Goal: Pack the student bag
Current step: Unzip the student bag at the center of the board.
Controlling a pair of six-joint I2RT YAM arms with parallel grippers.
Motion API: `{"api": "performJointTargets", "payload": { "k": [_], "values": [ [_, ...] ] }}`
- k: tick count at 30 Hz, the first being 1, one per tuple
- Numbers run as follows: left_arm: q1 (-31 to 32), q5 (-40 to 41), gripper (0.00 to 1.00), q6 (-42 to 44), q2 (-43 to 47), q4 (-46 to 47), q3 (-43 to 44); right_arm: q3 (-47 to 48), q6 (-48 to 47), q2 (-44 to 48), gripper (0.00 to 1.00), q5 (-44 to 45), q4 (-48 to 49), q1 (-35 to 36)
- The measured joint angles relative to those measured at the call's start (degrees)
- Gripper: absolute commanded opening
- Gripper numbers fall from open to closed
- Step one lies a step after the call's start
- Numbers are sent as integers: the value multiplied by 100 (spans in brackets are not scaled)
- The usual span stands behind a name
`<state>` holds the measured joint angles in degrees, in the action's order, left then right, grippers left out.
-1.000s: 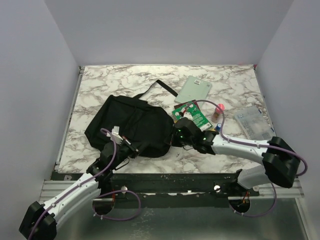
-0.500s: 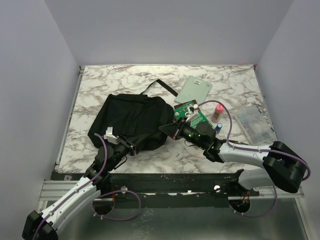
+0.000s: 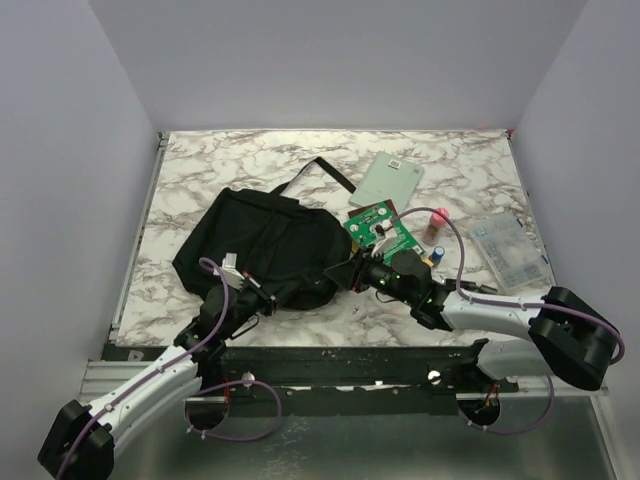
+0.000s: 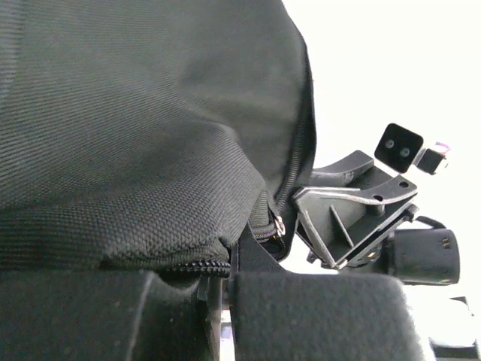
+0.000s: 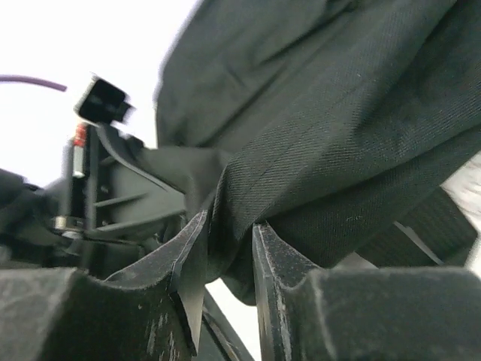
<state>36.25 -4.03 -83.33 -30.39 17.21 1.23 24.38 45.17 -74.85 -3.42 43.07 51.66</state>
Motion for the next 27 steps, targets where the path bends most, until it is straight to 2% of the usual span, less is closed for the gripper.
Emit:
{"api": "performJointTargets", "payload": {
  "k": [2,3,4,9,11,13,16,20,22,24,26,27],
  "values": [
    [4,111,0,367,2,92,-20,260,-326,146,40,101,-1196,0],
    [9,181,0,584,13,138,-31,260,-326,146,44,101,-1196,0],
    [11,223,0,758,42,170,-42,415,-457,160,48,122,-1665,0],
    [13,374,0,1714,249,289,-72,793,-870,706,51,149,-3397,2],
    [13,439,0,1860,243,365,-72,1047,-986,863,56,142,-4019,2],
    [13,496,0,1991,142,446,-72,1366,-1056,874,60,81,-4409,2],
    [13,505,0,2124,-52,492,-72,1871,-1099,758,62,-151,-4588,2],
    [13,505,0,2330,-275,549,-72,2592,-1163,94,62,-472,-4579,2],
    [13,505,0,2411,-317,584,-72,2914,-1209,-330,59,-605,-4575,2],
    [13,505,0,2468,-354,597,-72,3053,-1244,-695,47,-763,-4450,2],
    [13,505,0,2496,-382,599,-72,2942,-1287,-907,23,-960,-4264,2],
    [13,505,0,2511,-391,603,-72,2811,-1331,-966,16,-1056,-4129,0]
  ]
}}
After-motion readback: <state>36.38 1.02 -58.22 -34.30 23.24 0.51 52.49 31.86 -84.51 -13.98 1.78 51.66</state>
